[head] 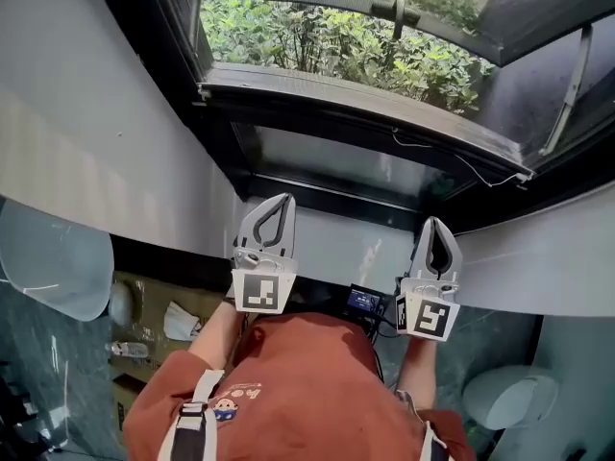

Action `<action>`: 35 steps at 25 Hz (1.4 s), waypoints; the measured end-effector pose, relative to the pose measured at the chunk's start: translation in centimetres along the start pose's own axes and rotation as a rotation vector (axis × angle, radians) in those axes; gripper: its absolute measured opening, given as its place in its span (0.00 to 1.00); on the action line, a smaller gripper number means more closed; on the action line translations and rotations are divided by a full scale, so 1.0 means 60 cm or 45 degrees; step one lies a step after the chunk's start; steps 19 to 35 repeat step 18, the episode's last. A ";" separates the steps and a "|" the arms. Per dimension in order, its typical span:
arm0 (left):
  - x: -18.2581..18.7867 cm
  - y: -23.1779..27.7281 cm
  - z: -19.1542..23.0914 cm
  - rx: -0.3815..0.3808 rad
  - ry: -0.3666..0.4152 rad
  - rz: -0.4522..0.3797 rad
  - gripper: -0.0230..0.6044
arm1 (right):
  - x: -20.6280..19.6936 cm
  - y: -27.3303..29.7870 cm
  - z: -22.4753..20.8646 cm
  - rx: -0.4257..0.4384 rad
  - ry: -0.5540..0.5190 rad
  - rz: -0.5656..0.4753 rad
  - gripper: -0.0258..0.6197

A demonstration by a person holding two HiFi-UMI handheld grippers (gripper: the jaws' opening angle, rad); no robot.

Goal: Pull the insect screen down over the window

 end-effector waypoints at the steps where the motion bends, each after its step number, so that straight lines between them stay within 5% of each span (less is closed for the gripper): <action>1: 0.000 0.001 0.000 -0.003 0.007 -0.005 0.05 | 0.000 0.000 0.000 0.004 0.002 -0.004 0.06; 35: 0.005 -0.003 -0.006 -0.047 0.067 -0.090 0.05 | -0.006 -0.010 0.002 0.018 -0.006 0.040 0.06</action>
Point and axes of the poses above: the fingertips, and each gripper's own axes: y forward along the fingers, z to its left, x out of its top, the point moved 10 cm from there along -y, backward along the fingers, and after that the axes turned 13 degrees about -y, right-handed, at the moved point
